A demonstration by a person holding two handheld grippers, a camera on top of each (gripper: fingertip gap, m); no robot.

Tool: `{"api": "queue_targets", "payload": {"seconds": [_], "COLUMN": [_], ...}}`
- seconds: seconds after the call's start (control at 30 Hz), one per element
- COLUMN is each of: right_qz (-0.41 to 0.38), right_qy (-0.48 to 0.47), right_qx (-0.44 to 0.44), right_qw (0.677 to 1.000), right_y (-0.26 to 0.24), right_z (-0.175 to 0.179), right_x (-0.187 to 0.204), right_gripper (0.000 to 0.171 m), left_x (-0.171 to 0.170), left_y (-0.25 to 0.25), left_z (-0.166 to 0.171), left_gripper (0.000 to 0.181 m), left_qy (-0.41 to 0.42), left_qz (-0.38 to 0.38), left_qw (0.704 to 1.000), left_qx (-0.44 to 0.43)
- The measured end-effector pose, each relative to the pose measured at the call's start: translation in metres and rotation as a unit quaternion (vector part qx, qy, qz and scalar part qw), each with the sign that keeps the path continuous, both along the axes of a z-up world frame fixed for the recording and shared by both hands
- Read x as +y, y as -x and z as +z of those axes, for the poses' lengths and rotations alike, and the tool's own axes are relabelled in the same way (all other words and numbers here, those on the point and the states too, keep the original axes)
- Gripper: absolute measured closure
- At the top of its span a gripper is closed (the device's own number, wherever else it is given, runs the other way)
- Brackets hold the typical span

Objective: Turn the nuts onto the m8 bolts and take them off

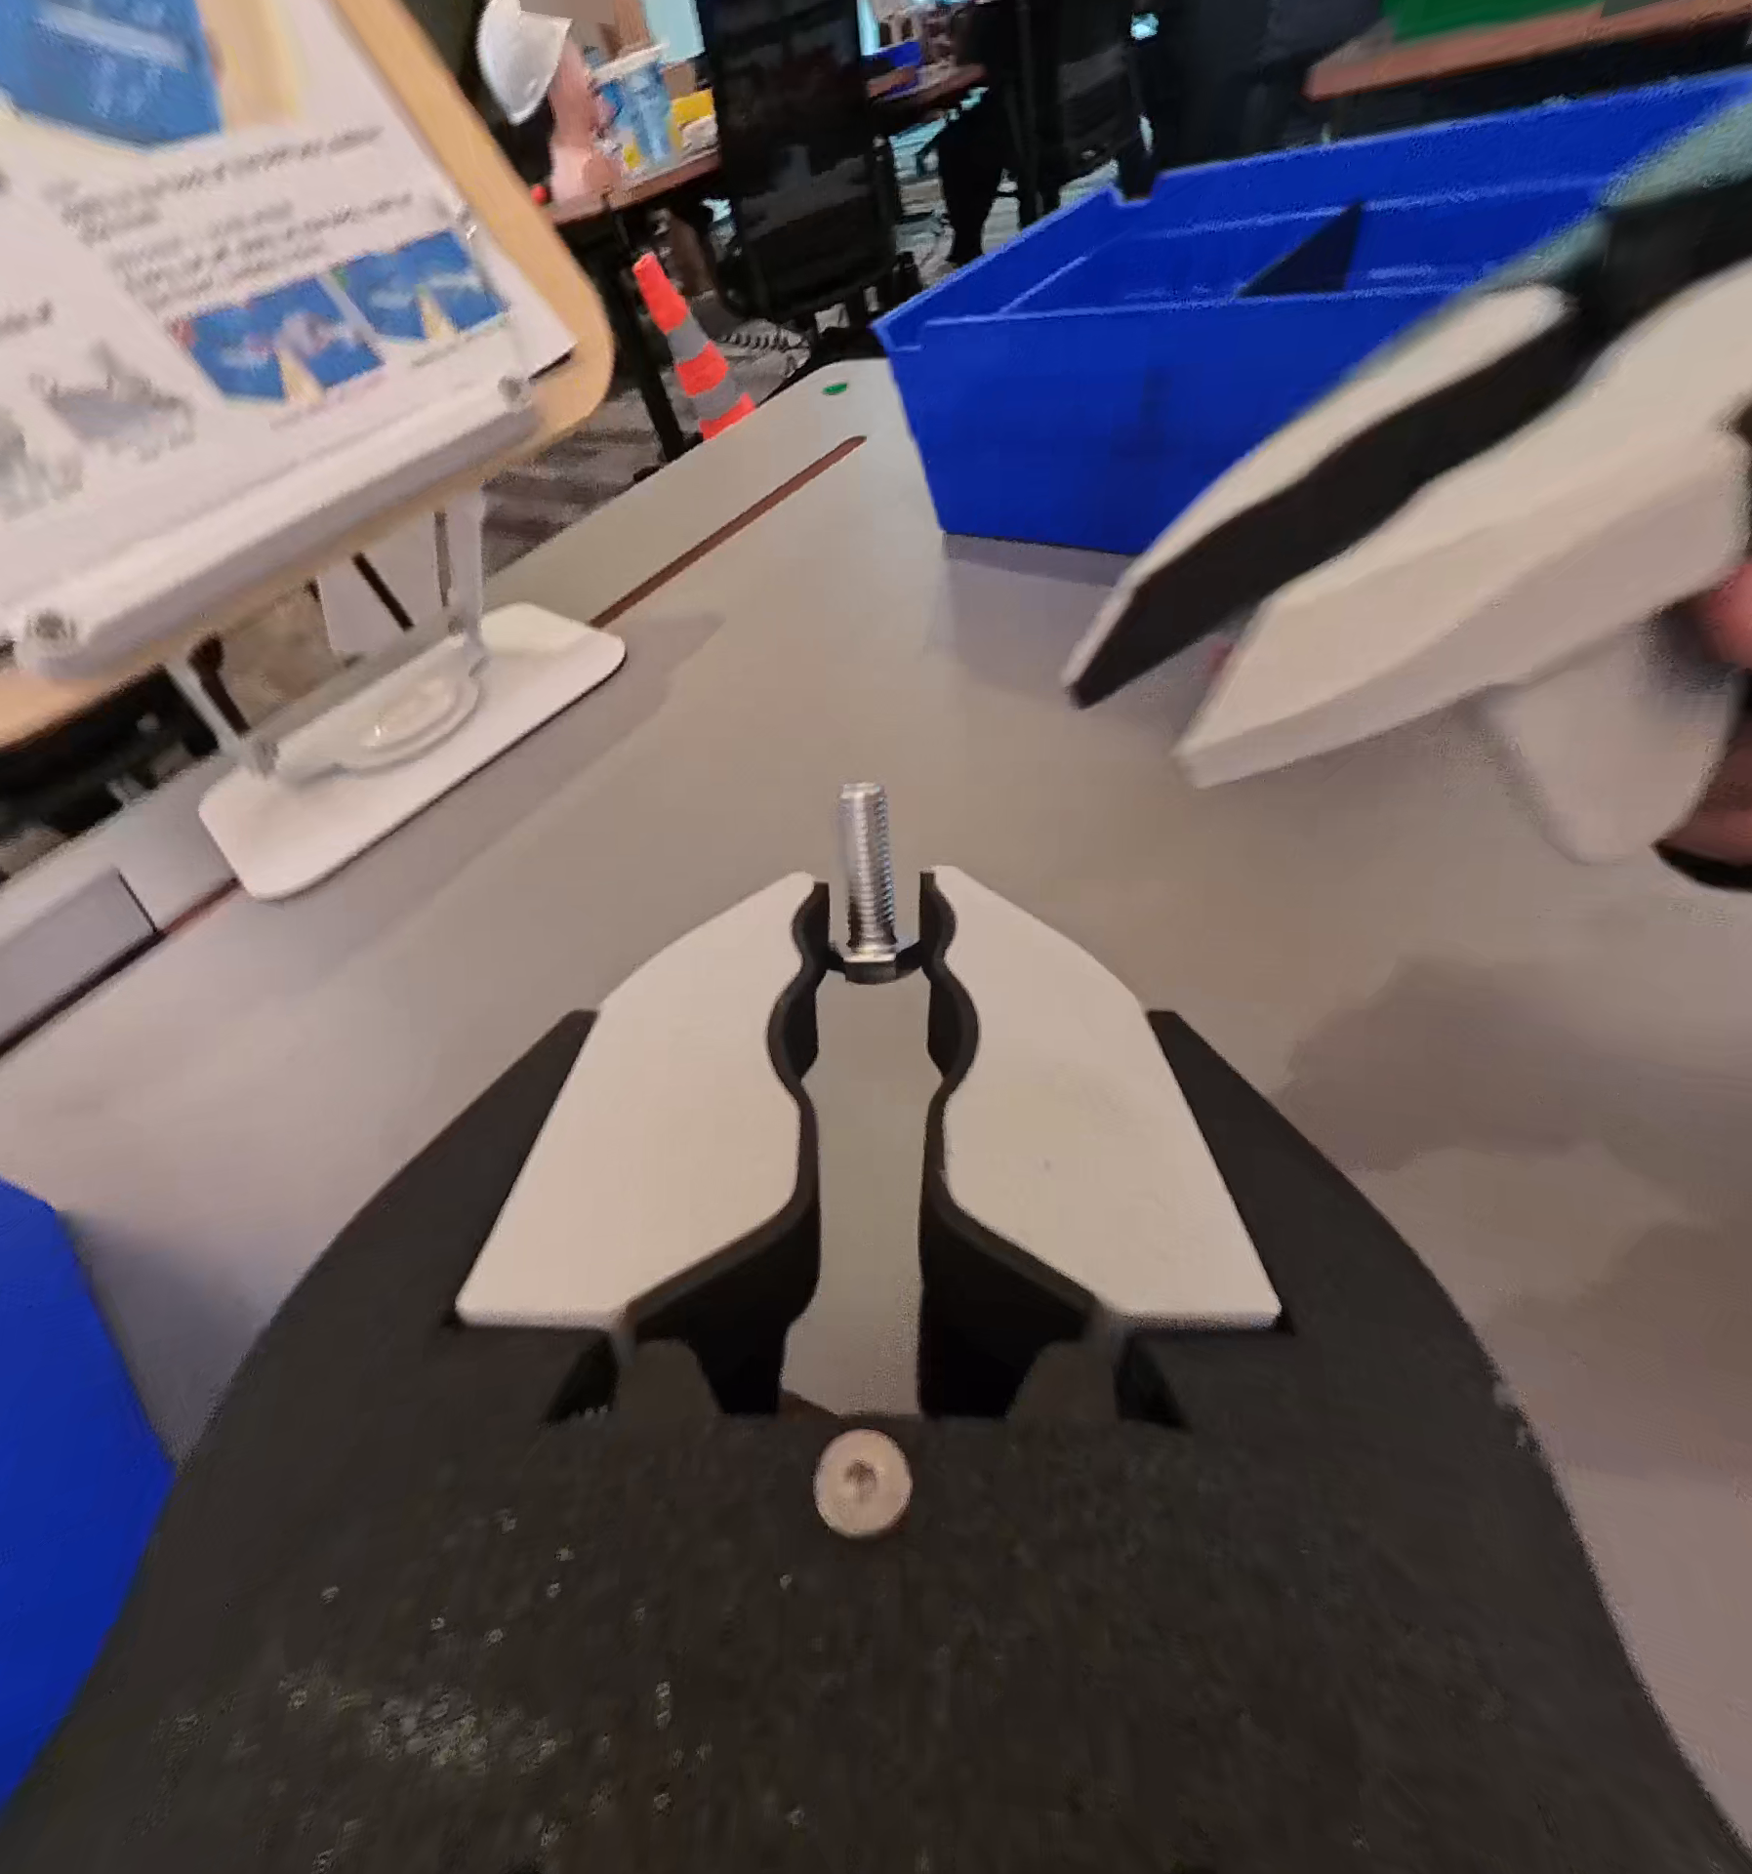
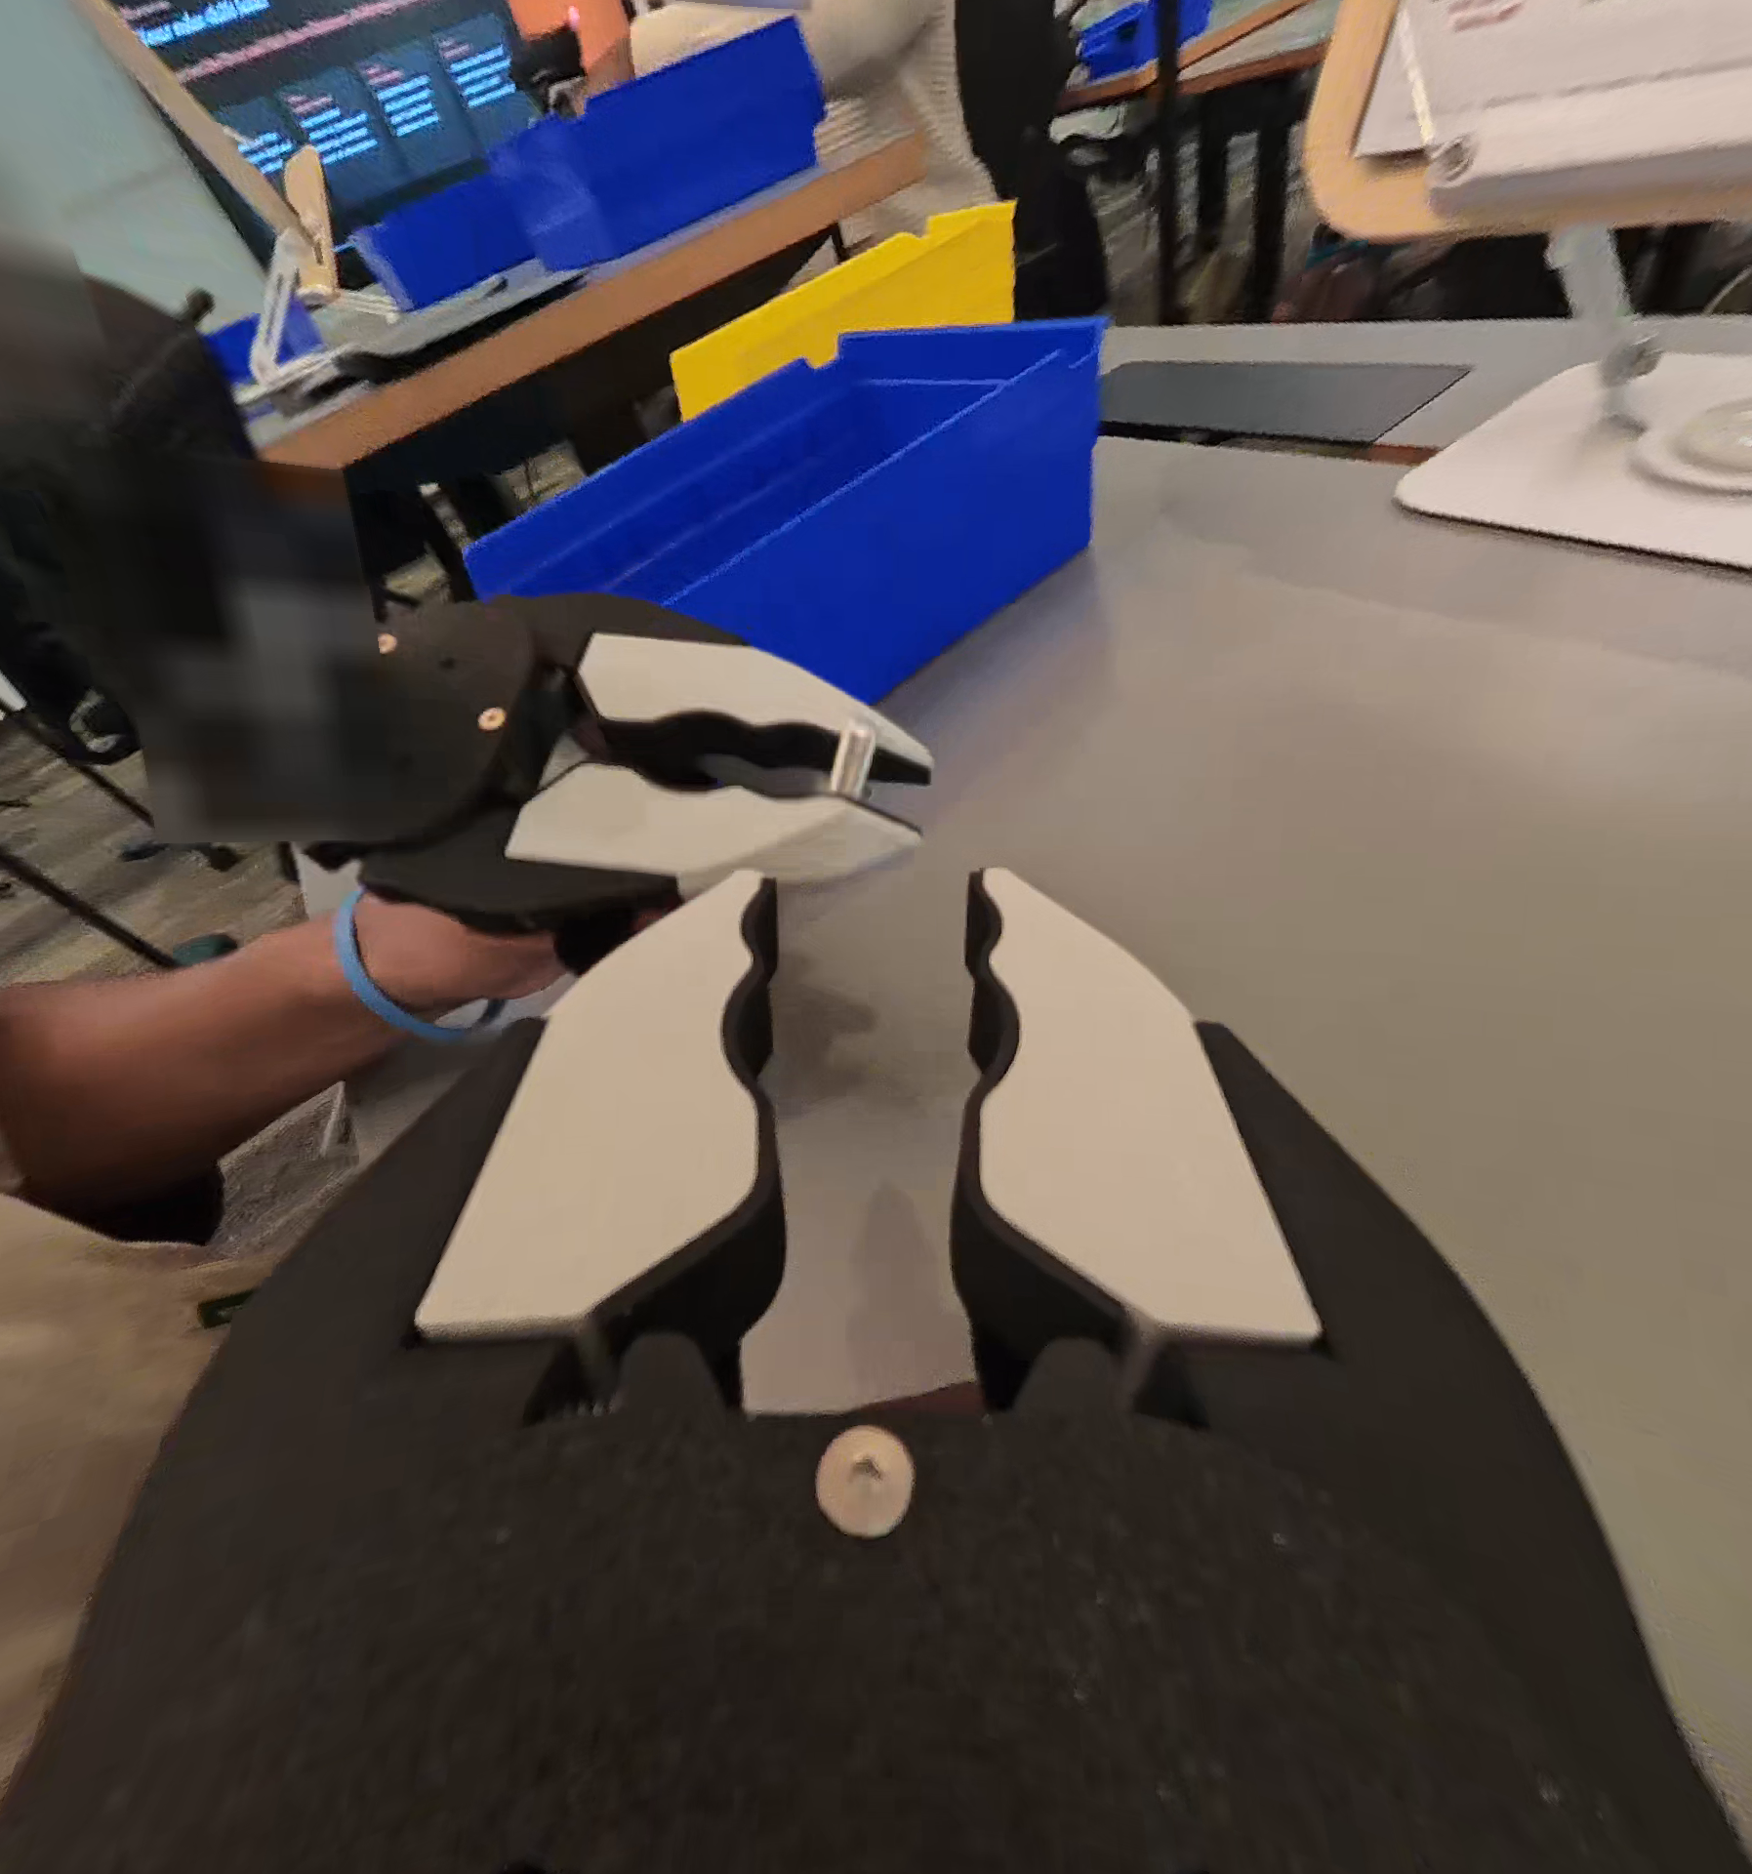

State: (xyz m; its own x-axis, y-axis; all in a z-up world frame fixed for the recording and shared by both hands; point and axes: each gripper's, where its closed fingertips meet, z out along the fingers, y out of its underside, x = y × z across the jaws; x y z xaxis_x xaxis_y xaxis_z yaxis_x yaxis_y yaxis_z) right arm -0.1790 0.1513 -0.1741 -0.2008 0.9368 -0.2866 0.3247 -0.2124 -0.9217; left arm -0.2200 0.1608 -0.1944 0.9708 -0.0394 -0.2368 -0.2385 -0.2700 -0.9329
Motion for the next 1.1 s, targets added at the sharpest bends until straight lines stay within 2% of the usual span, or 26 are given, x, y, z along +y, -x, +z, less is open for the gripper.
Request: {"api": "queue_targets", "payload": {"seconds": [0.2,0.33,0.47,0.73,0.83,0.97,1.1], "right_qz": [0.042,0.056,0.064,0.045,0.022,-0.048,-0.137], "right_qy": [-0.009,-0.005,-0.007,-0.004,-0.011,-0.058,-0.151], "right_qx": [-0.049,-0.049,-0.059,-0.041,-0.015,0.027,0.039], "right_qw": [0.998,0.997,0.996,0.998,1.0,0.997,0.978], "right_y": [0.011,0.012,0.012,0.009,0.006,-0.002,-0.015], "right_z": [-0.002,0.0,-0.004,0.0,0.008,0.016,0.004], "right_x": [-0.009,-0.016,-0.017,-0.008,0.004,0.027,0.045], "right_gripper": [0.142,0.148,0.163,0.164,0.164,0.163,0.164], "left_x": [0.001,0.001,0.002,0.004,0.0,-0.008,-0.022], "left_y": [-0.018,-0.026,-0.033,-0.029,-0.021,-0.004,0.022], "left_z": [0.007,0.004,0.001,0.008,0.004,0.0,0.006], "left_gripper": [0.165,0.165,0.165,0.162,0.145,0.131,0.113], "left_qy": [0.01,0.025,0.028,-0.002,0.008,-0.002,-0.053], "left_qz": [-0.041,-0.064,-0.071,-0.022,0.01,0.06,0.145], "left_qw": [0.989,0.976,0.971,0.97,0.98,0.996,0.985], "left_qx": [0.139,0.205,0.227,0.241,0.199,0.058,-0.075]}}
